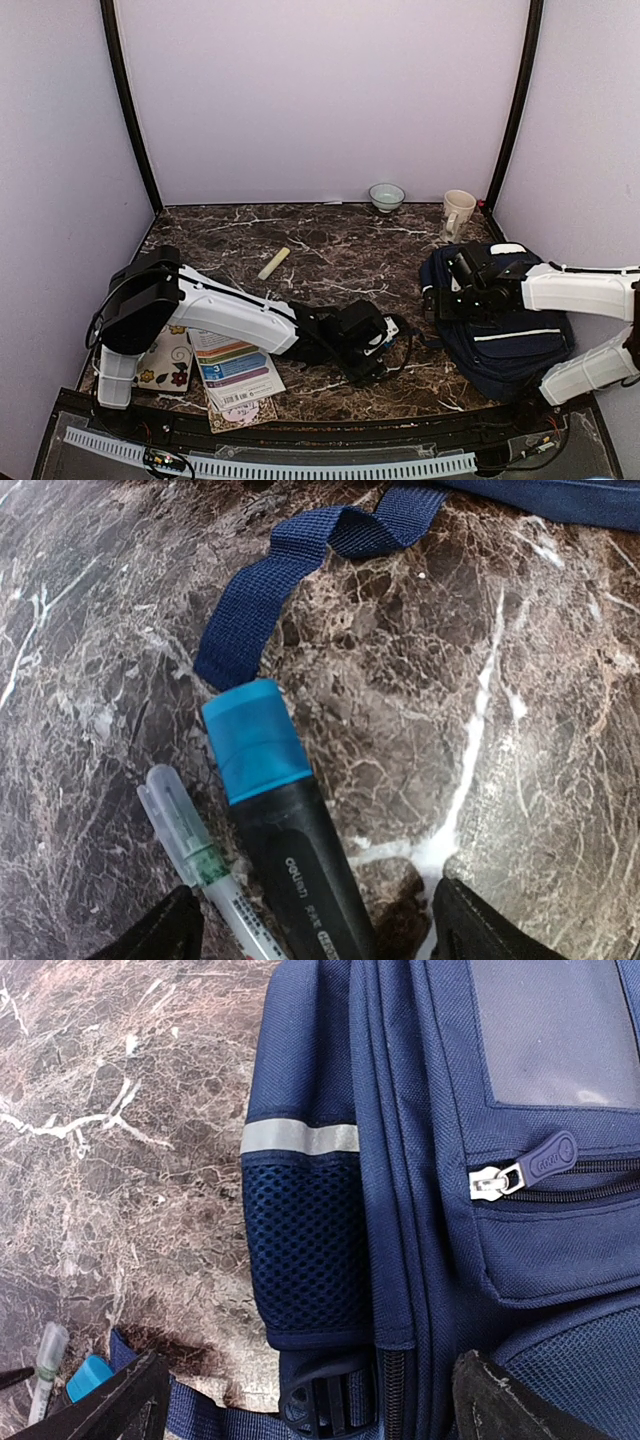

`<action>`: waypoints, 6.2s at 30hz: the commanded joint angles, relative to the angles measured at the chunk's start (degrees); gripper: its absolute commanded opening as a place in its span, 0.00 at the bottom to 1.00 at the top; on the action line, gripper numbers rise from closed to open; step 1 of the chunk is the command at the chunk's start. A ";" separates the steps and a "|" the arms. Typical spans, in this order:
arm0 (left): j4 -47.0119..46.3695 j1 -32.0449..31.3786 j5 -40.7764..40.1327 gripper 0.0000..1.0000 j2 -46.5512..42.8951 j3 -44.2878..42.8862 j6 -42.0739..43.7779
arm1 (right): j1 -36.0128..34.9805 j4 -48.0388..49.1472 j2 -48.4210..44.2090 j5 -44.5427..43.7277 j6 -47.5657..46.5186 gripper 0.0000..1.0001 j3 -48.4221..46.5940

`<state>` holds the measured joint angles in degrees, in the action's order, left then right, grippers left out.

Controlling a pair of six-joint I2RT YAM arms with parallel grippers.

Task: Pack the student bag
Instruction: Move the pen to the center of the board, then move the student bag to the center of the board.

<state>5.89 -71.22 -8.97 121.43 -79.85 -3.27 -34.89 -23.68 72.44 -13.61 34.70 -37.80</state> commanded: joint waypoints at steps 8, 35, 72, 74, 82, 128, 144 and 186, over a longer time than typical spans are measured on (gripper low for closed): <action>4.76 1.55 -11.46 0.60 2.40 -1.63 -3.54 | -0.56 0.29 -1.37 -1.82 0.57 1.00 1.16; -0.33 29.80 -7.52 0.36 -3.61 11.21 -9.48 | -1.16 1.38 3.92 -0.43 -0.09 1.00 -1.79; -15.51 31.85 -6.67 0.87 -43.36 45.56 -14.71 | -10.73 -15.99 6.95 -3.91 5.24 0.91 -6.94; -15.73 31.85 -6.55 0.86 -44.57 46.35 -14.76 | -11.01 -15.69 9.40 -3.67 5.79 0.85 -7.06; -16.77 31.85 -6.46 0.85 -47.60 48.98 -14.90 | -12.10 -13.90 16.85 -4.55 6.24 0.58 -7.75; -20.24 31.85 -2.75 0.81 -49.27 51.19 -14.52 | -19.76 -19.90 13.97 2.71 -4.28 0.99 -20.56; -20.54 31.82 -2.46 0.79 -50.34 51.99 -14.71 | -29.21 -23.52 24.67 1.32 -0.89 0.44 -16.47; -26.62 30.14 9.84 0.75 -53.48 53.51 -13.47 | -19.42 0.19 24.70 6.61 -10.35 0.68 -32.80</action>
<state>-17.32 -39.66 -3.14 68.45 -26.83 -18.02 -55.66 -25.87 106.15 -2.90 24.40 -74.32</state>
